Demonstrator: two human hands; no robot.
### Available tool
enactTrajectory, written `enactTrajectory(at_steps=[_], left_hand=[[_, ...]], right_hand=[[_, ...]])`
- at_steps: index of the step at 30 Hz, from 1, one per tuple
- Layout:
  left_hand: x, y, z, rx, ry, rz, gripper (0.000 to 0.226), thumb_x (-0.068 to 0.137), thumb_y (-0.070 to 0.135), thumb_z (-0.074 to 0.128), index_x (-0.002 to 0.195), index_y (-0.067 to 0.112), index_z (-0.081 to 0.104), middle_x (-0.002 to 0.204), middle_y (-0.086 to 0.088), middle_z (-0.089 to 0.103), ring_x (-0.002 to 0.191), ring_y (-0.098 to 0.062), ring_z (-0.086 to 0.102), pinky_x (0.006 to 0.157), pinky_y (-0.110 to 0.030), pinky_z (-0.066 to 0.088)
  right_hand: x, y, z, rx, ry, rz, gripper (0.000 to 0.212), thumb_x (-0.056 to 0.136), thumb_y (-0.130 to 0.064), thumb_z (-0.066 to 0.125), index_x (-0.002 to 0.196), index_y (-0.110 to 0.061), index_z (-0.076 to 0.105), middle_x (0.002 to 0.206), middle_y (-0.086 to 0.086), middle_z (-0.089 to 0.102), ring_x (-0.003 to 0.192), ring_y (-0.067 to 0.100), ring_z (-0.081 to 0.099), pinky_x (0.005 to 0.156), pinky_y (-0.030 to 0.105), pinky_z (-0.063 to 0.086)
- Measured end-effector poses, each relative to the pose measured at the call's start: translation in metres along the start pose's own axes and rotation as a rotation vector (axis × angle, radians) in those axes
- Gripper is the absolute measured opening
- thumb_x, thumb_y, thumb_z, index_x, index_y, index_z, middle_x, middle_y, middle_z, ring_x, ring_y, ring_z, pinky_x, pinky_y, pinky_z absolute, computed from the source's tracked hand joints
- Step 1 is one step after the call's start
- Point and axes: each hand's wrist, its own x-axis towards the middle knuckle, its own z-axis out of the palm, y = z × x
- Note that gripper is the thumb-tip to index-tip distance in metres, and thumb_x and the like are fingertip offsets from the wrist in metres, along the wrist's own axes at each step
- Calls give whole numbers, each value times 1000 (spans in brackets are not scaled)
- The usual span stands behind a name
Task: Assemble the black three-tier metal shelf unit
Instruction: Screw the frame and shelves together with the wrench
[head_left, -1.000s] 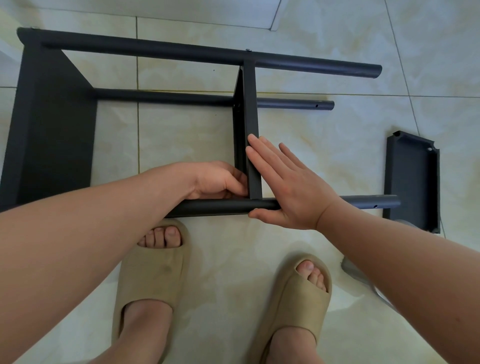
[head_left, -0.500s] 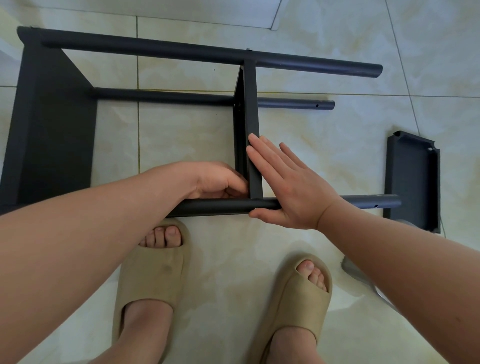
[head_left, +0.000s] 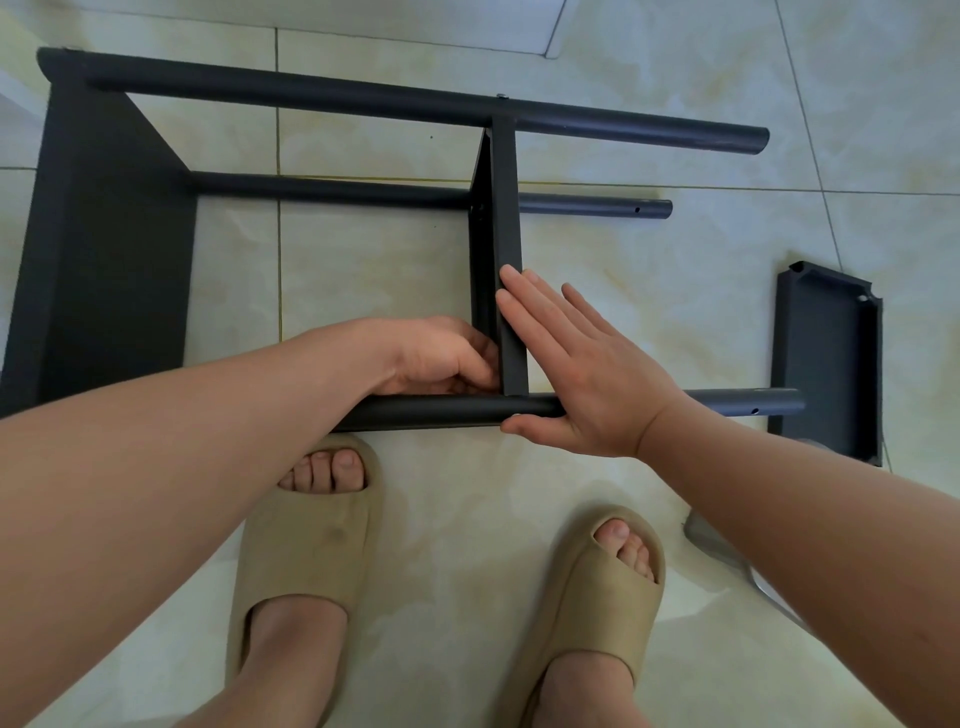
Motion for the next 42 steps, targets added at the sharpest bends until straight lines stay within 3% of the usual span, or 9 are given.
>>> enactTrajectory(at_steps=[5, 11, 13, 15, 17, 22, 35, 42], left_hand=[[-2, 0, 2, 1, -5, 33, 20, 92, -12, 49, 107, -3, 59, 97, -22, 62, 79, -26, 63, 71, -28, 56], [-2, -1, 2, -29, -33, 38, 34, 92, -14, 47, 126, -12, 51, 106, -25, 61, 84, -27, 65, 74, -29, 57], [-2, 0, 3, -82, -62, 20, 28, 93, -14, 44, 117, -7, 55, 96, -21, 64, 77, -23, 67, 69, -27, 58], [-2, 0, 4, -80, -83, -9, 17, 94, -9, 44, 95, -4, 61, 81, -13, 67, 69, -19, 67, 65, -26, 56], [-2, 0, 4, -54, -59, -37, 27, 95, -2, 49, 78, 5, 68, 71, -9, 70, 64, -17, 67, 61, -24, 54], [-3, 8, 2, -35, -12, -98, 14, 91, -2, 57, 85, 4, 69, 82, -14, 73, 77, -23, 70, 81, -35, 55], [-4, 14, -1, -22, -28, -84, 18, 90, -12, 52, 89, 0, 65, 81, -15, 71, 72, -22, 72, 67, -27, 60], [1, 0, -1, -14, -10, -14, 17, 90, -12, 52, 103, -6, 61, 104, -29, 62, 90, -32, 64, 81, -34, 57]], right_hand=[[0, 0, -1, 7, -2, -2, 100, 93, -70, 43, 159, 0, 17, 169, 14, 7, 157, 27, 4, 126, 51, 16], [0, 0, -1, 6, -1, -3, 99, 93, -70, 43, 159, 0, 17, 169, 14, 8, 157, 28, 5, 125, 51, 16], [0, 0, -1, 5, -1, -2, 100, 93, -70, 43, 159, 0, 17, 169, 14, 8, 157, 28, 5, 125, 51, 16], [0, 0, -1, 1, -4, -1, 100, 93, -70, 43, 159, -1, 16, 169, 14, 7, 157, 27, 4, 125, 52, 16], [0, 0, -1, -3, -3, -1, 100, 93, -70, 43, 159, -1, 16, 169, 14, 7, 157, 27, 4, 125, 51, 15], [0, 0, 0, -1, 9, -4, 100, 93, -70, 43, 159, 0, 18, 169, 15, 8, 157, 28, 6, 125, 51, 16], [0, 1, 0, 0, 12, -5, 100, 92, -69, 45, 159, 0, 17, 169, 15, 8, 157, 27, 5, 126, 51, 15], [0, 0, 0, 9, 15, -12, 99, 93, -68, 44, 158, 1, 18, 168, 16, 9, 156, 28, 6, 126, 50, 15]])
